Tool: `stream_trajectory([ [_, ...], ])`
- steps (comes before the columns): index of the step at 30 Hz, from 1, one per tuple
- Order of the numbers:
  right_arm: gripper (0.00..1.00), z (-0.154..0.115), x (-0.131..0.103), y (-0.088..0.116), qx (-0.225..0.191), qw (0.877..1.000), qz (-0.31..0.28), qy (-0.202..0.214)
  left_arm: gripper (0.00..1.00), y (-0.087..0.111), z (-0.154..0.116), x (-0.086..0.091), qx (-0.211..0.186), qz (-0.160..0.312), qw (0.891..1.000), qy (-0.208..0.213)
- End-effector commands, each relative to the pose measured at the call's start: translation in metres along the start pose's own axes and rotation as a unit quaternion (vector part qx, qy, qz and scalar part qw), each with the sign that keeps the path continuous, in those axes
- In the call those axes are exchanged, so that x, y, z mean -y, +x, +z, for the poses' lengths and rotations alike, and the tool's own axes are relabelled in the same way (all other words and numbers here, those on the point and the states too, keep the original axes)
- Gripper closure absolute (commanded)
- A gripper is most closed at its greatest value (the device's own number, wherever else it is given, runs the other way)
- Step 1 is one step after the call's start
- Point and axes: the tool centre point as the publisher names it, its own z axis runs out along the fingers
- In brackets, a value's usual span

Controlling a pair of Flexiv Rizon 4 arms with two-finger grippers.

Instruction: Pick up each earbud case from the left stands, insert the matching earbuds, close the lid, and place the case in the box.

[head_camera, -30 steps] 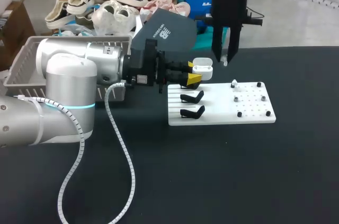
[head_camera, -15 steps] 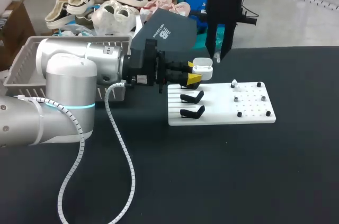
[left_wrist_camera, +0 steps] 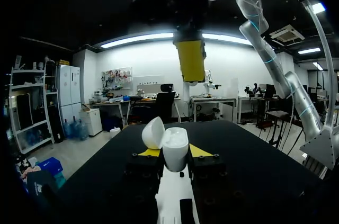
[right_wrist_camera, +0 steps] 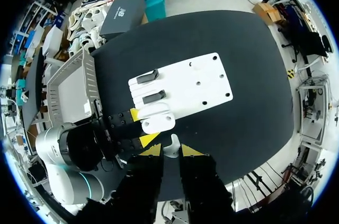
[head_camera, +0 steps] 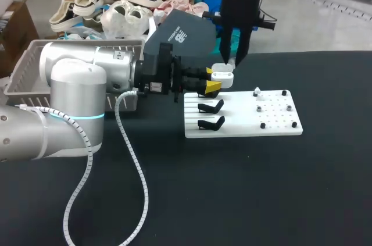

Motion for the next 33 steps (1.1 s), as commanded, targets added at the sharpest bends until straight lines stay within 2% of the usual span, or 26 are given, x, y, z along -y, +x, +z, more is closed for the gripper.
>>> stream_trajectory([
  [1, 1.00, 0.005, -0.001, 0.000, 0.004, 1.000, 0.003, -0.001, 1.00, 0.000, 0.000, 0.001, 0.001, 0.001, 1.000, -0.002],
  [12, 1.00, 0.016, -0.006, -0.005, 0.023, 1.000, 0.008, 0.001, 1.00, 0.000, 0.000, 0.001, 0.001, 0.001, 1.000, -0.002],
  [33, 1.00, 0.027, -0.011, -0.009, 0.028, 1.000, 0.003, 0.003, 1.00, 0.000, 0.000, 0.001, 0.001, 0.001, 1.000, -0.002],
])
